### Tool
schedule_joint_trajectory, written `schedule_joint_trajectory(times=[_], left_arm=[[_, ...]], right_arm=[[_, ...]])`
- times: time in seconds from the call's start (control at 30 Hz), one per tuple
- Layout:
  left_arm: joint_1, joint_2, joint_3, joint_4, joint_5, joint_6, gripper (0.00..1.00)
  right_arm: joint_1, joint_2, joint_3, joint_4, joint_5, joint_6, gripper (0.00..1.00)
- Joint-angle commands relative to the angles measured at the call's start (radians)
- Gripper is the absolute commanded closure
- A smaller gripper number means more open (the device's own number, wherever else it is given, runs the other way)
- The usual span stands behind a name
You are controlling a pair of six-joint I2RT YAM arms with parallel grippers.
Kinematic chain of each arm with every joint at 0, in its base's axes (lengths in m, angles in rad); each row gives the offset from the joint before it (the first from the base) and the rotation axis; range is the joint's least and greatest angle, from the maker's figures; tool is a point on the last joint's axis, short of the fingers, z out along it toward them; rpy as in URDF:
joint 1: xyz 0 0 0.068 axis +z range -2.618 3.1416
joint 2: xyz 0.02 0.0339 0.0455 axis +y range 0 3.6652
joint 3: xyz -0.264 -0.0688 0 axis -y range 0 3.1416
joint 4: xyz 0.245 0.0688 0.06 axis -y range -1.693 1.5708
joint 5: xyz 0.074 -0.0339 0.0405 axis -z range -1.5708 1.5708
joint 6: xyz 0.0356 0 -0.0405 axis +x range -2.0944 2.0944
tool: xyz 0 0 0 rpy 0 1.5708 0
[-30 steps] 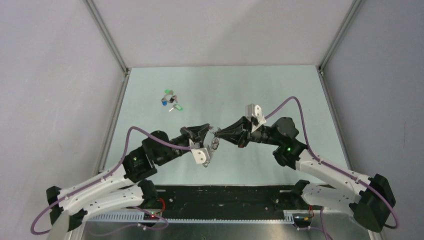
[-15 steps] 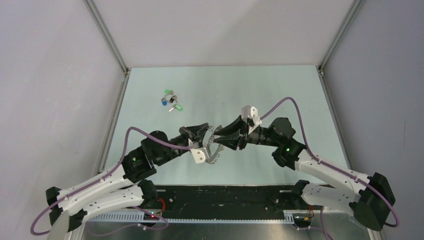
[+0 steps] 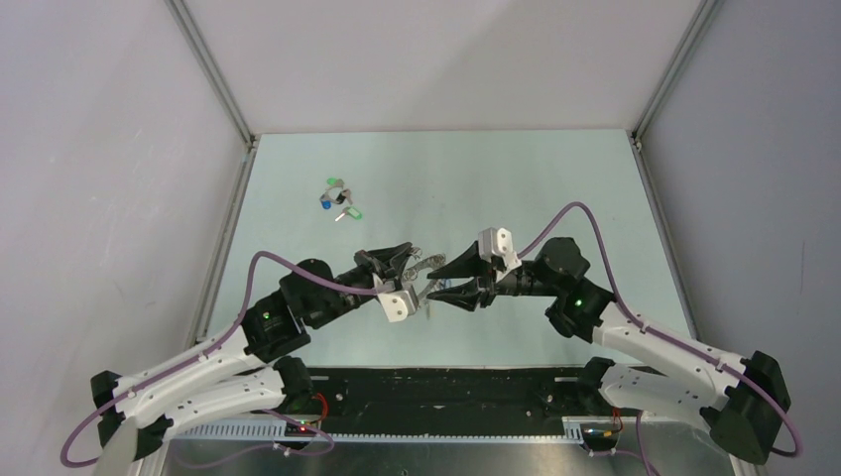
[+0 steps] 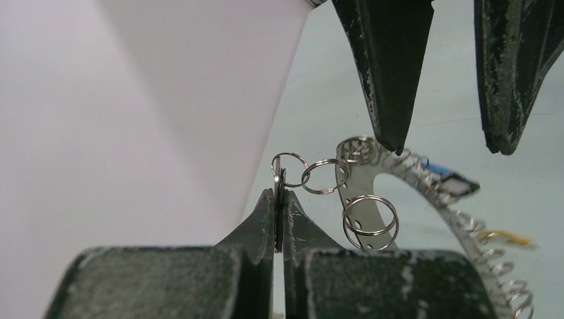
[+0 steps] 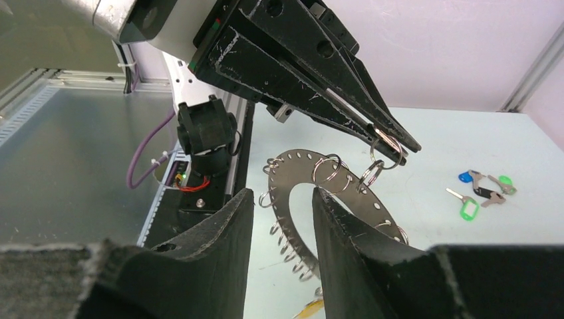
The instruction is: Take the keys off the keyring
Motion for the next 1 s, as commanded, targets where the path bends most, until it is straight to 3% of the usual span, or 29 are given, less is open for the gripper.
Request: schedule_joint_trajectory(times=[0.0, 0.17, 0.37, 0.97], left_arm=[[0.002, -0.022, 0.014, 0.062, 0.011, 0.012, 1.00], [0.003, -0.023, 0.013, 0.063, 0.018, 0.013, 1.00], [0.002, -0.022, 0.011, 0.063, 0.027, 0.013, 1.00], [0.001, -0.021, 0.010, 0.062, 0.033, 0.010, 1.00]], right_arm=[[0.004, -0.060, 0.019, -0.064, 0.030, -0.082, 0.58], [0.002, -0.091, 0.019, -0.130, 0.125, -0.156, 0.58], [0.003, -0.085, 0.018, -0.096, 0.207, -0.164, 0.59], [0.009, -0.019, 0.019, 0.075, 0.192, -0.075, 0.61]])
